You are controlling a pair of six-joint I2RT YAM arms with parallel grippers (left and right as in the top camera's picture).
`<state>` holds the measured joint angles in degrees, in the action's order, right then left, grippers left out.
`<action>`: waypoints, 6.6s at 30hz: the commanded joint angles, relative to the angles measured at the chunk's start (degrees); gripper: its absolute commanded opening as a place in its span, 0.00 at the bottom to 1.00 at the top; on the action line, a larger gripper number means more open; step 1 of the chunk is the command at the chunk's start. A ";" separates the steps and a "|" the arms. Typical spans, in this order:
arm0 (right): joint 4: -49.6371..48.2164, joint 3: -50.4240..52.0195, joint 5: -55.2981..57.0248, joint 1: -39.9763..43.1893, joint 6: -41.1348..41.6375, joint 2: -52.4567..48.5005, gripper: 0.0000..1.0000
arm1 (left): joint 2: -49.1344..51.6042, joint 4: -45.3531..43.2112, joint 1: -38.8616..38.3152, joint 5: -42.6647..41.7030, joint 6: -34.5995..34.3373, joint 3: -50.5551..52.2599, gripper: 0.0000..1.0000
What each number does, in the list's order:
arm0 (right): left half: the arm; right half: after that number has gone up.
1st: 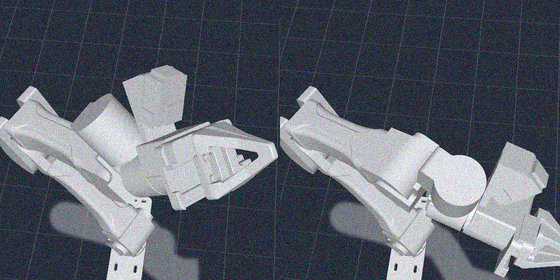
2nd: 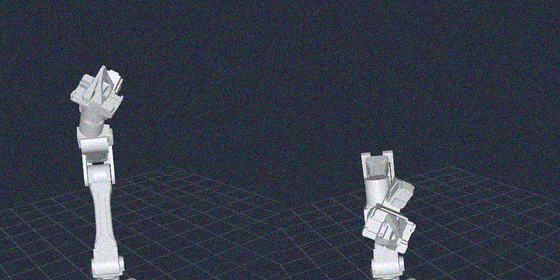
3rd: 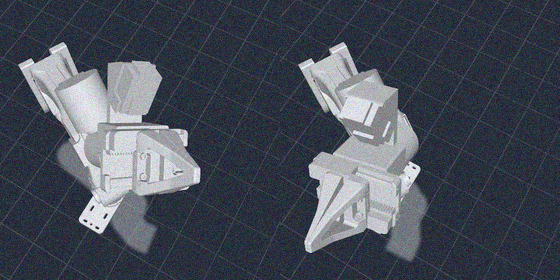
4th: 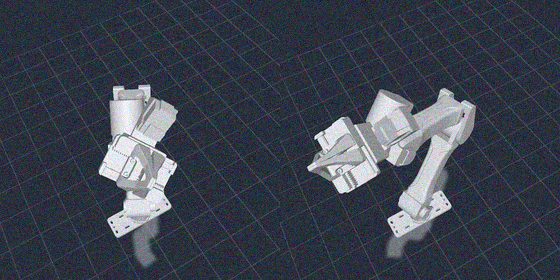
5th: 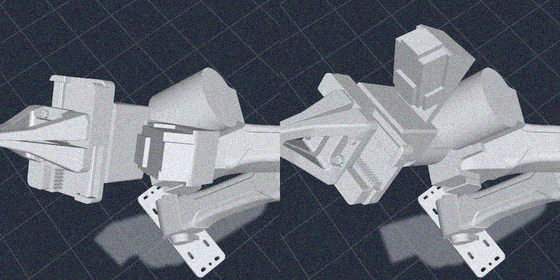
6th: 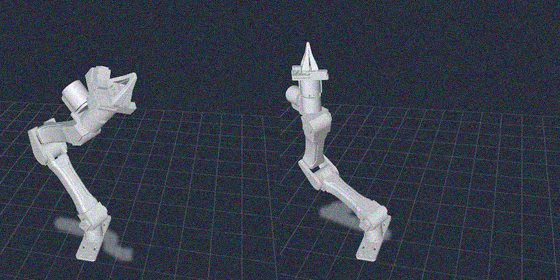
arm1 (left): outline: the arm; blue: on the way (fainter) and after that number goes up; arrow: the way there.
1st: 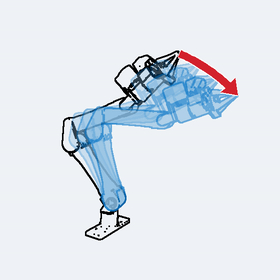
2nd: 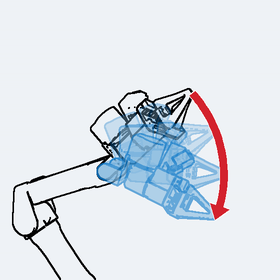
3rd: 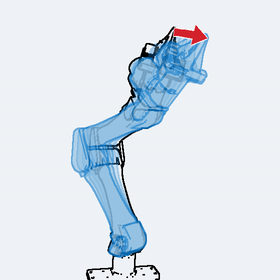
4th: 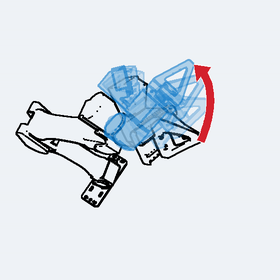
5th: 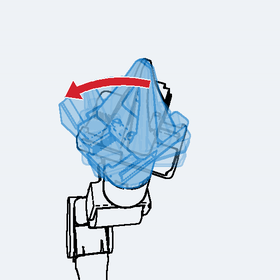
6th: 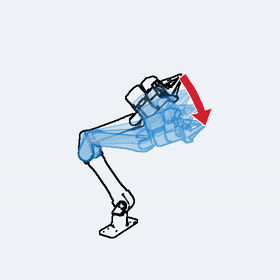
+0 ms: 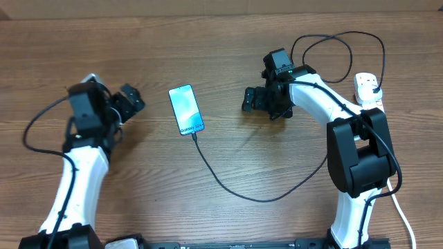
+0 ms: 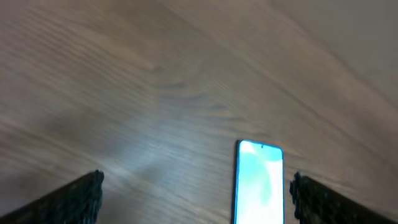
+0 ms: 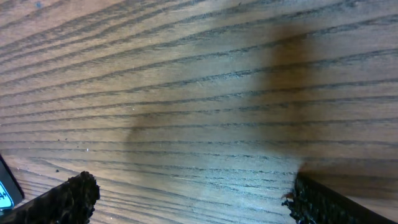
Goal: Plug charger to phone and switch on socket
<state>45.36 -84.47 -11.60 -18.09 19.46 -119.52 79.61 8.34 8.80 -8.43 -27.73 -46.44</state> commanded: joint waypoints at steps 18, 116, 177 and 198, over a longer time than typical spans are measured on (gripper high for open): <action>-0.24 -1.11 0.44 0.17 -0.04 1.55 1.00 | -0.68 -18.25 -9.57 -1.73 23.50 19.58 1.00; -0.24 -1.11 0.44 0.17 -0.04 1.55 1.00 | -79.36 -4.37 -9.53 1.55 23.47 46.18 1.00; -0.24 -1.11 0.44 0.17 -0.04 1.22 1.00 | -79.36 -4.37 -9.53 1.55 23.47 46.18 1.00; 8.94 -5.88 2.80 10.19 -3.48 6.64 0.04 | -79.36 -4.37 -9.53 1.55 23.47 46.18 1.00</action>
<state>52.51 -86.94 -10.13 -13.39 16.80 -118.98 0.95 3.81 -0.47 -6.63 -5.52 -0.47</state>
